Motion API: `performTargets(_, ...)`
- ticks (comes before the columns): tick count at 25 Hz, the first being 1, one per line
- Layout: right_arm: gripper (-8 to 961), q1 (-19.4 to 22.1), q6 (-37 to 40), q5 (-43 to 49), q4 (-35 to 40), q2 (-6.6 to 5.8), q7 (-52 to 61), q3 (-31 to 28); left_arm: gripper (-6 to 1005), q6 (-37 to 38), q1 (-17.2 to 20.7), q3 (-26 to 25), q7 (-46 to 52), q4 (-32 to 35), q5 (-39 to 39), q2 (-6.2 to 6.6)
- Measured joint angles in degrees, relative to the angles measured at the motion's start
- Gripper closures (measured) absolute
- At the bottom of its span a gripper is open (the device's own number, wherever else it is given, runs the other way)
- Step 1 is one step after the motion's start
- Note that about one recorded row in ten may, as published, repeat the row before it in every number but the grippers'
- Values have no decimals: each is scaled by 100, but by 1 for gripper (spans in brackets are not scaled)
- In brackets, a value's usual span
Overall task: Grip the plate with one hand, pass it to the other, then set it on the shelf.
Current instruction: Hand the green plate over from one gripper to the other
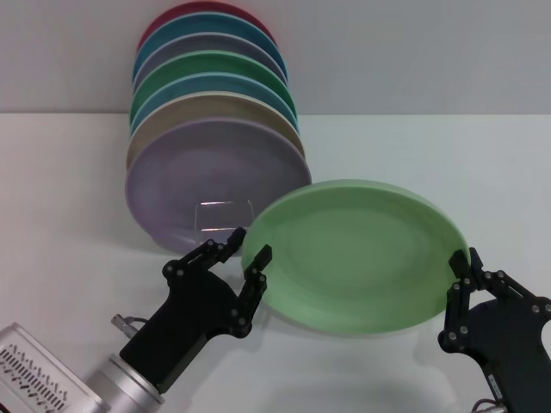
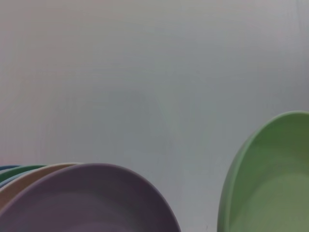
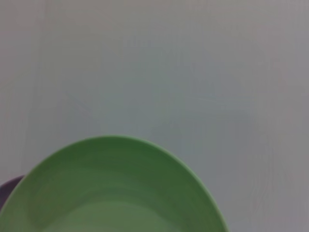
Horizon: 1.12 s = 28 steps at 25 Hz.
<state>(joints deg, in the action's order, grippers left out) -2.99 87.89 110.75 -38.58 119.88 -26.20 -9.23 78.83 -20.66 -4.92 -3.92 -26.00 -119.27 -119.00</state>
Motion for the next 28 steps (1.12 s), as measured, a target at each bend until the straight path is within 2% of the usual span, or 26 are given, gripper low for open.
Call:
performTargets(3, 931, 0, 0, 0, 0, 0, 0, 0, 638, -7, -4, 0, -2, 14, 0, 0)
performTargets(8, 931, 0, 0, 0, -8, 0, 0, 0, 740, -47, -28, 0, -3, 18, 6, 0)
performTargets(28, 932, 0, 0, -1, -16, 0, 0, 18, 801, -79, -52, -54, 28, 38, 0, 9)
